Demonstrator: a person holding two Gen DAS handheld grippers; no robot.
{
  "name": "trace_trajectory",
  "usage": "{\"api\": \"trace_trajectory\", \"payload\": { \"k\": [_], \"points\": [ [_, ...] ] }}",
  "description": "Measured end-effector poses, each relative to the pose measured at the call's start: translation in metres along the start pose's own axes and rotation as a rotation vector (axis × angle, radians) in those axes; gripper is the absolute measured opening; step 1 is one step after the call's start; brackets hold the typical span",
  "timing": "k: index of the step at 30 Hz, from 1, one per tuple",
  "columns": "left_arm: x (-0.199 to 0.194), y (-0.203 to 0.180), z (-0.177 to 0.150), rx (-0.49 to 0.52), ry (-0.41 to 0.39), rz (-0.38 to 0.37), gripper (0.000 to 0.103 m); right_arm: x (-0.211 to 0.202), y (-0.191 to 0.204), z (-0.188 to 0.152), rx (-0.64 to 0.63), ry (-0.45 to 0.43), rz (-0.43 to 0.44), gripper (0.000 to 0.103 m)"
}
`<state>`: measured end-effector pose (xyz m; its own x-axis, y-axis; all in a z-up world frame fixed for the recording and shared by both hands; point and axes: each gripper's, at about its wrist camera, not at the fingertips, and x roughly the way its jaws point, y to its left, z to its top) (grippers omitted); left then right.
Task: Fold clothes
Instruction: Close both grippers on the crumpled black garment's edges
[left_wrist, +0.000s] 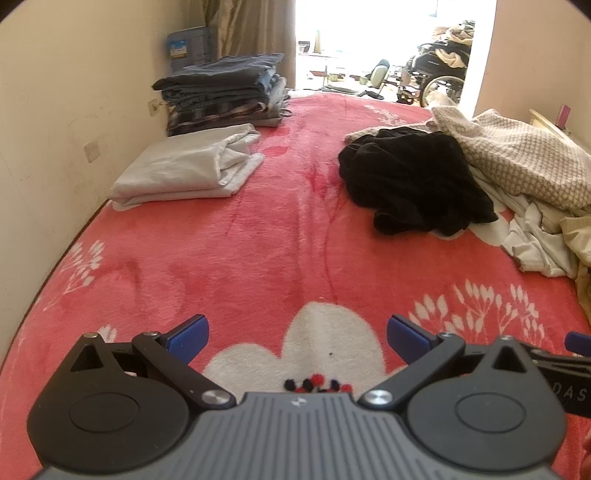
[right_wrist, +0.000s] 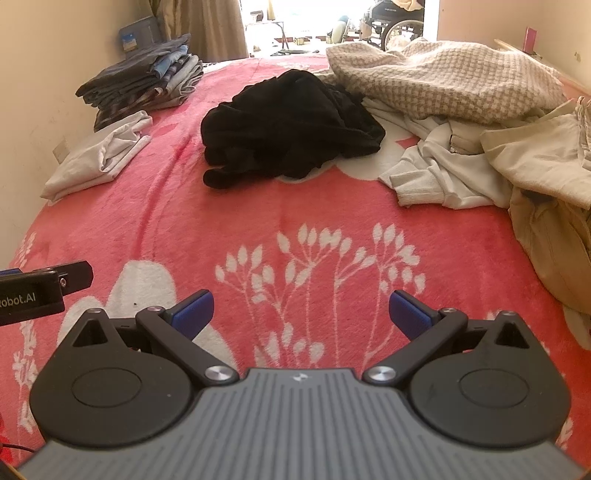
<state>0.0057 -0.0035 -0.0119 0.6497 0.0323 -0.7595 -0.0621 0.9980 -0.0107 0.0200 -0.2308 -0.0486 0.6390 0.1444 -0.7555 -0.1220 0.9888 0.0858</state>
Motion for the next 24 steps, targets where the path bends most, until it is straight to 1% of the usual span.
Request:
{"api": "trace_trajectory", "payload": {
  "k": [3, 6, 9, 11, 12, 15, 18, 21, 23, 24],
  "points": [
    [0.008, -0.005, 0.006, 0.021, -0.032, -0.025, 0.103, 0.004, -0.008, 0.004, 0.004, -0.028, 0.004, 0.102],
    [0.021, -0.011, 0.019, 0.055, -0.091, -0.056, 0.103, 0.010, -0.018, 0.015, -0.013, -0.087, 0.008, 0.102],
    [0.041, -0.019, 0.038, 0.095, -0.153, -0.097, 0.103, 0.017, -0.029, 0.031, -0.060, -0.191, 0.038, 0.102],
    [0.058, -0.025, 0.053, 0.127, -0.197, -0.130, 0.103, 0.025, -0.037, 0.045, -0.108, -0.292, 0.063, 0.102],
    [0.068, -0.028, 0.062, 0.139, -0.211, -0.137, 0.103, 0.031, -0.040, 0.053, -0.127, -0.326, 0.074, 0.102],
    [0.099, -0.032, 0.087, 0.134, -0.243, -0.152, 0.103, 0.059, -0.040, 0.078, -0.145, -0.323, 0.107, 0.102],
    [0.135, -0.034, 0.112, 0.070, -0.227, -0.184, 0.103, 0.087, -0.040, 0.102, -0.163, -0.319, 0.140, 0.100],
    [0.170, -0.039, 0.129, 0.010, -0.177, -0.224, 0.103, 0.115, -0.041, 0.127, -0.181, -0.316, 0.173, 0.100],
    [0.189, -0.042, 0.132, -0.006, -0.140, -0.236, 0.095, 0.134, -0.041, 0.144, -0.193, -0.314, 0.196, 0.097],
    [0.198, -0.045, 0.132, -0.009, -0.120, -0.235, 0.089, 0.143, -0.041, 0.152, -0.199, -0.313, 0.207, 0.092]
  ]
}}
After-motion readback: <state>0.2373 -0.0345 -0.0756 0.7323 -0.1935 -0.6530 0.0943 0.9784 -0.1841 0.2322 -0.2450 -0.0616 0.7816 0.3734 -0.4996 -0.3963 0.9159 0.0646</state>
